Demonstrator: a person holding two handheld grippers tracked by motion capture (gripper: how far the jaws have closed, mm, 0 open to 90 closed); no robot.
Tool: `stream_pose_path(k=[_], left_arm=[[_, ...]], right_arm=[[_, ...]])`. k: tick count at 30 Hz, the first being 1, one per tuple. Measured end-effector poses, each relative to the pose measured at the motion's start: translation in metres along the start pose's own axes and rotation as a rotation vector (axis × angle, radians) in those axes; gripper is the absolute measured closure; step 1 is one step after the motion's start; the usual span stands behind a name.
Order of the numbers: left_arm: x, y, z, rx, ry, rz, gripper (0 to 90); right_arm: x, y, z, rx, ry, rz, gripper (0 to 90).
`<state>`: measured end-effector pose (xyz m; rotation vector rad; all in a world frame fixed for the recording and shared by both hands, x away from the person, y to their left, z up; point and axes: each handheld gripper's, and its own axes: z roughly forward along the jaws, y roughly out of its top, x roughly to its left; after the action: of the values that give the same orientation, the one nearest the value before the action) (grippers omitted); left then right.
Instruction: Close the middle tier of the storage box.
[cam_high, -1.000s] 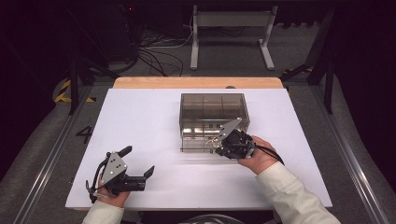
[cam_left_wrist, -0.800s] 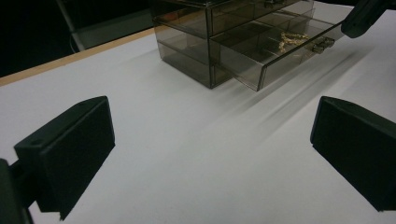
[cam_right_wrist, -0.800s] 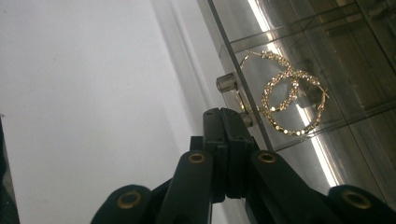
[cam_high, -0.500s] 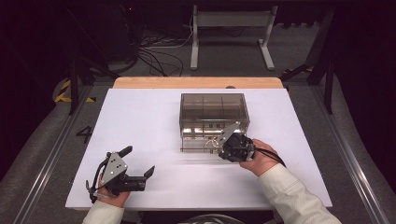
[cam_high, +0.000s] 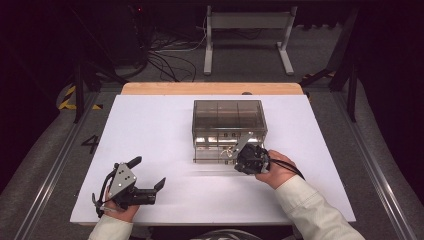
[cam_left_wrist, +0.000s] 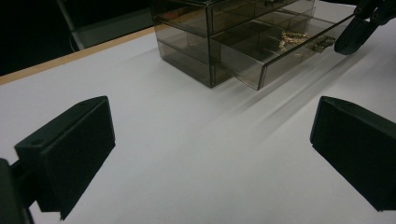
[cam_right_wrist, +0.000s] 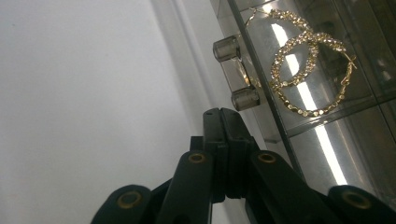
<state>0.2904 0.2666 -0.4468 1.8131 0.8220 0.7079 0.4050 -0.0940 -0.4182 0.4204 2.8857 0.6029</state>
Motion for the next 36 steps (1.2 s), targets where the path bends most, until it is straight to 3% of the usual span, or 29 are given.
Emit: stream_pose_path(k=[11, 27, 36], left_arm=[[0.0, 0.0, 0.0, 0.0, 0.0, 0.0, 0.8], [0.0, 0.0, 0.0, 0.001, -0.003, -0.002, 0.7], [0.0, 0.0, 0.0, -0.001, 0.0, 0.0, 0.7]], right_arm=[[-0.004, 0.0, 0.003, -0.006, -0.033, 0.024, 90.0], [-0.004, 0.0, 0.004, -0.012, -0.042, 0.031, 90.0], [-0.012, 0.001, 0.001, -0.054, -0.096, 0.074, 90.0]])
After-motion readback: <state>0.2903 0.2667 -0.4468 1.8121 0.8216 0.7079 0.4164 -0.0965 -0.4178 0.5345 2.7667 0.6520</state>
